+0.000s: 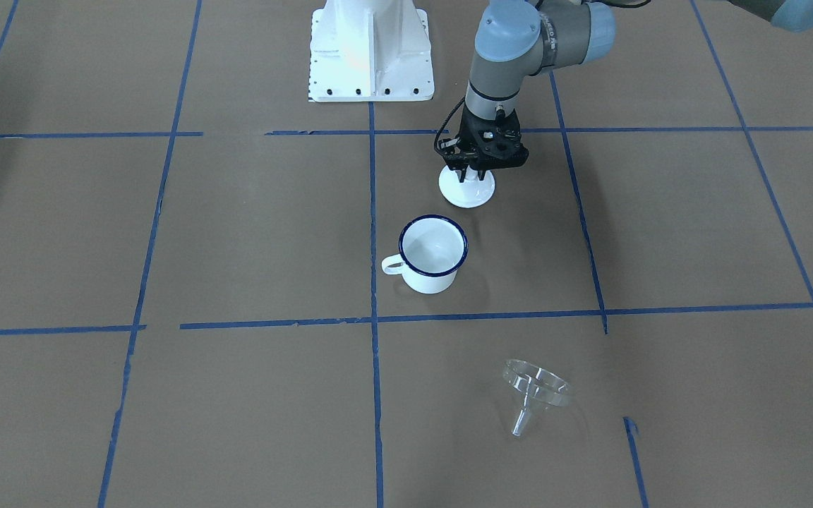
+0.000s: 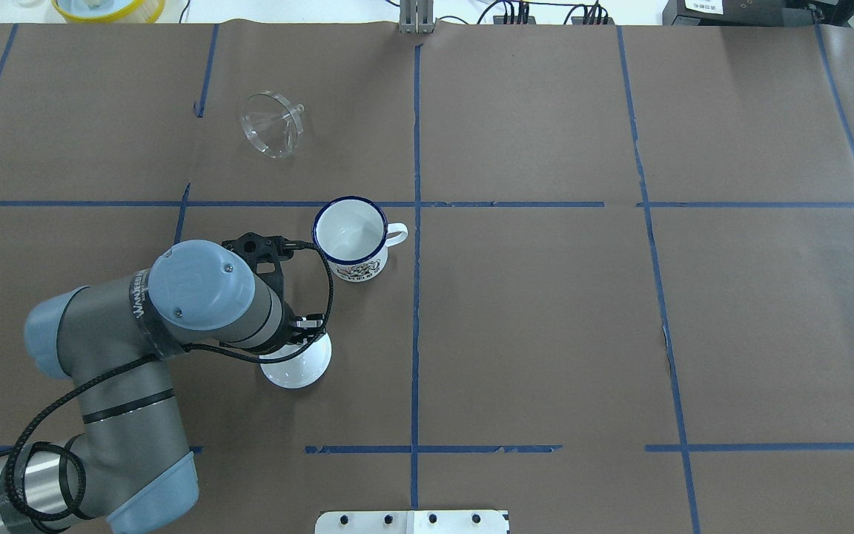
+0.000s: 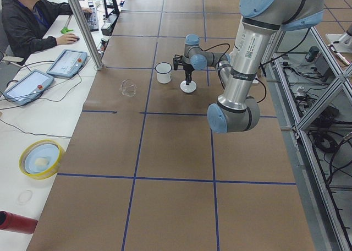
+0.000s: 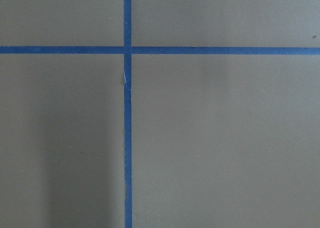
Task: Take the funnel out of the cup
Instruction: 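Close the left gripper on the lid's knob, then lift the white lid and carry it over the mug opening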
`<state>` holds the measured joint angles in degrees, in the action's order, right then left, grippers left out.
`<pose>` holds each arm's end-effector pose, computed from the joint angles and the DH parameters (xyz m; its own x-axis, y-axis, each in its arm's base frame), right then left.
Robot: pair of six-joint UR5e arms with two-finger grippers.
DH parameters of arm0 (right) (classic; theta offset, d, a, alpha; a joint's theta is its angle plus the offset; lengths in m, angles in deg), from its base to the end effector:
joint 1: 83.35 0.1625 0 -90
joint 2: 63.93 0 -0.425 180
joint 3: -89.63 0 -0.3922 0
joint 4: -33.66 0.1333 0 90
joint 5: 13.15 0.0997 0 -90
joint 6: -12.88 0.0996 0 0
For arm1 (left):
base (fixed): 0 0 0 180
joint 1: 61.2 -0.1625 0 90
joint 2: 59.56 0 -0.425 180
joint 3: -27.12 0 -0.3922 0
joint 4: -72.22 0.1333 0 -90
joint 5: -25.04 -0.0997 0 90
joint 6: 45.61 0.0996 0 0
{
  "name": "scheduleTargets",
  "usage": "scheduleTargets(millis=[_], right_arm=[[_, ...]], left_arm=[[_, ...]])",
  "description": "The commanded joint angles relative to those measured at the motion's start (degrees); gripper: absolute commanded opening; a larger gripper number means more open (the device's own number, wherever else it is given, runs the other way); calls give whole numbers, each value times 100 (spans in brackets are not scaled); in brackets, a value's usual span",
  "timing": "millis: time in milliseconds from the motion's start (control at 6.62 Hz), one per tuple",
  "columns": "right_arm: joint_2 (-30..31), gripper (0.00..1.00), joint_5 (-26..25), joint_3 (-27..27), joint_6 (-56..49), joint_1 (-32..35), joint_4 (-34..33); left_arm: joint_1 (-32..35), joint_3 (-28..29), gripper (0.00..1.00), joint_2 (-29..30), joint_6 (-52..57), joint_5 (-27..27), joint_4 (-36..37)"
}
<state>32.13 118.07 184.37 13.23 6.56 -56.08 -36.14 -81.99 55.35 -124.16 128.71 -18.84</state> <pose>0.0670 -0.4456 0.6709 0.7522 0.0171 0.6587 -0.0030 0.9997 -0.0225 0.4970 -0.3536 0.2732 0.6785 -0.1043 -0.7271 0.1278 0.9915 -0.0230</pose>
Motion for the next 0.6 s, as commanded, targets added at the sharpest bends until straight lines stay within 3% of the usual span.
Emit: scheduleTargets(millis=[0,302,453], right_arm=[[0,100,0,0,0,0,0],[0,100,0,0,0,0,0],[0,100,0,0,0,0,0]], left_arm=[[156,-772,0,144,67,48,1133],[1014,-1094,0,1098,155,370,2664],[1262,-1007,0,1487,425,608,2898]])
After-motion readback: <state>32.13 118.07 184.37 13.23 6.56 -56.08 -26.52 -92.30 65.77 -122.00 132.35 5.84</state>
